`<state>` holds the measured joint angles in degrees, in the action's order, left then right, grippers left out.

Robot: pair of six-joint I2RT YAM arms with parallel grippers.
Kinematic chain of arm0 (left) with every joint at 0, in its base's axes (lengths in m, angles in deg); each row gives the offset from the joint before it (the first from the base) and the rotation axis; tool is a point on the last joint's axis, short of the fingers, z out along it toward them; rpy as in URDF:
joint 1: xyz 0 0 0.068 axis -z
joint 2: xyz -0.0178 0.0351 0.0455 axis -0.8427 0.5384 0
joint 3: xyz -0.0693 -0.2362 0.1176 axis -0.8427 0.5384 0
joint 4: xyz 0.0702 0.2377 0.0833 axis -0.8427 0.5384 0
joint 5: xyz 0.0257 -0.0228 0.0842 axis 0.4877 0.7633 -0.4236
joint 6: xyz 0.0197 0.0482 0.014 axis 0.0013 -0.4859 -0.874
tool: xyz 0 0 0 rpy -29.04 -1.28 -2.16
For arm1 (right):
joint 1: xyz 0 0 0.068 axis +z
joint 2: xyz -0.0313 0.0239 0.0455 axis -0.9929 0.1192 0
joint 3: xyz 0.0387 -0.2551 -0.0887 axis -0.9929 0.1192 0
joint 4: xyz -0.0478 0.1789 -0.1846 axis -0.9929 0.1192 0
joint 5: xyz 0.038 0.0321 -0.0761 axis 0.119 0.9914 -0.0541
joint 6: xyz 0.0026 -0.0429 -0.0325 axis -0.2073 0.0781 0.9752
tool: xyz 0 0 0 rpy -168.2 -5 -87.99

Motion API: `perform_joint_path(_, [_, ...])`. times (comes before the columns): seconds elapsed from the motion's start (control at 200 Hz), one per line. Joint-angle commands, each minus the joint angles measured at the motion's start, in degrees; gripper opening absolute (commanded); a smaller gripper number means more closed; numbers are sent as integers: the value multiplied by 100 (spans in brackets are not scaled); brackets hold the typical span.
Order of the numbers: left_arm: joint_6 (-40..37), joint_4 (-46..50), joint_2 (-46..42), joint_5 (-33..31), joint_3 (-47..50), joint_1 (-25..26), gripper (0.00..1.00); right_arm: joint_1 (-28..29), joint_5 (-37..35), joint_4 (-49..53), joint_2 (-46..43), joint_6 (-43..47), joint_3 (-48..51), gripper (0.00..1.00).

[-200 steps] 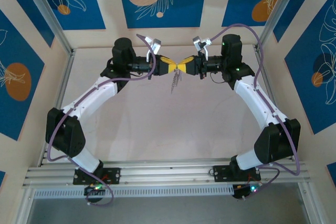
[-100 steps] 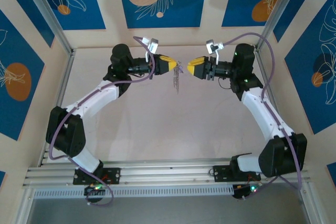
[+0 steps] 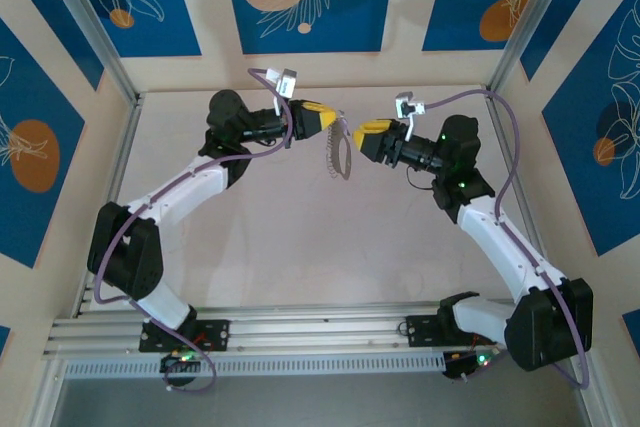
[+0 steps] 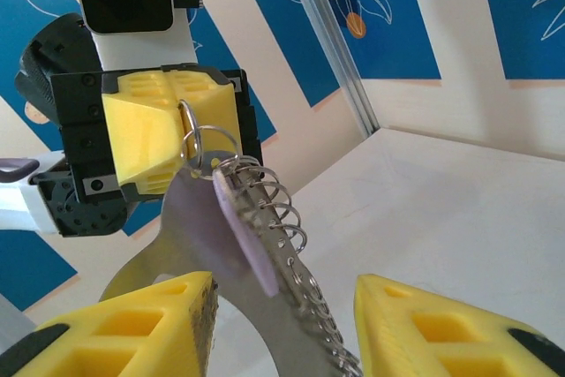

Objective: Put the keys on the keyring

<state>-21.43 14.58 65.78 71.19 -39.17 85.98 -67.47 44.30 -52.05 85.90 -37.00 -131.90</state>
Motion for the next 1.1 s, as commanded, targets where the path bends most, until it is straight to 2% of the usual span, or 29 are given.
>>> perform_joint_path(0.0, [256, -560, -74, -24, 15, 64, 0, 128, -347, -161, 106, 169, -140, 47])
perform_joint_path(0.395, [291, -561, -56, 2, 12, 130, 0, 437, -330, -102, 327, 400, -404, 48])
perform_joint_path(0.62, [315, -591, -41, 2, -25, 150, 0, 488, -361, -83, 385, 449, -514, 49])
perform_joint_path(0.865, [311, -587, -47, 11, -23, 155, 0, 502, -401, 138, 113, 614, -333, 56])
perform_joint_path(1.095, [311, -561, -53, 51, -59, 157, 0, 502, -557, 120, 175, 608, -335, 55])
